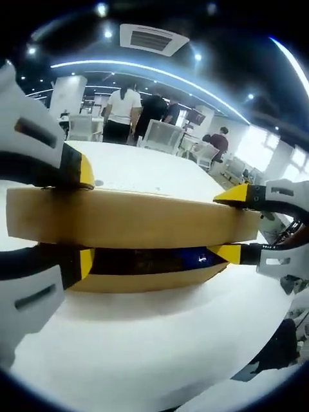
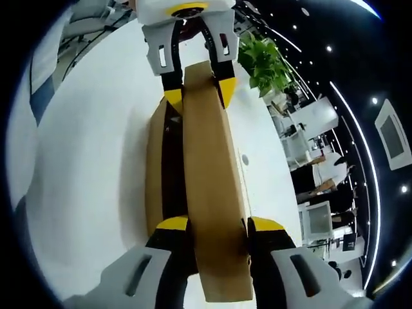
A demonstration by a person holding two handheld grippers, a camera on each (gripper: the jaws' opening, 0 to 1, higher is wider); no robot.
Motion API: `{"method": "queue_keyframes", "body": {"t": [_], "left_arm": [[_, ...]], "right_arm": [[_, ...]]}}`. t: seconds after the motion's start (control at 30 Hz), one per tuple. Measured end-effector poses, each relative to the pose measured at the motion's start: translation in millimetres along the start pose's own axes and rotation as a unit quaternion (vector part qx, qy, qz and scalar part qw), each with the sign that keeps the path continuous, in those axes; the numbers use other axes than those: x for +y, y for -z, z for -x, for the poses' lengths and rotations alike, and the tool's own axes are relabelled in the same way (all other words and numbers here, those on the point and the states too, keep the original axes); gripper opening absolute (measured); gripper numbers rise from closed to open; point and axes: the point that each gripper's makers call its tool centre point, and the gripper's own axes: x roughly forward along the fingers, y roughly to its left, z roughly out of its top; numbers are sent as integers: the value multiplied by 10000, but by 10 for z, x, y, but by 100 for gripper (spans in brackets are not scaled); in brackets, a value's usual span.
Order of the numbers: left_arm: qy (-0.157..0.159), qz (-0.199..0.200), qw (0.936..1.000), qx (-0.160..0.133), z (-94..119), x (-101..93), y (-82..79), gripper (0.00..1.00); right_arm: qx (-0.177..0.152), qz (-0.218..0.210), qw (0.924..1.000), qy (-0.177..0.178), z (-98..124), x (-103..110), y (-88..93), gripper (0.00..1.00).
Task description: Operate the shoe box by opening the lid, removing the specified soft item, and placing it in the target area until the item is outside and the box remains undamaged.
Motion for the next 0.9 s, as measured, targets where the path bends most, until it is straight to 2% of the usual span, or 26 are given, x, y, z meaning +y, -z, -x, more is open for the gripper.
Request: {"method": "queue_keyframes", "body": {"t": [0.43, 0.9], "left_arm": [[-41, 41, 10000, -51, -12, 69, -10, 34], [-187, 116, 9997, -133, 0, 231, -42, 34]], "right_arm": [[0, -11, 10000, -68, 10, -63, -23, 33], [-35, 7, 10000, 22, 42, -207, -55, 33]]}}
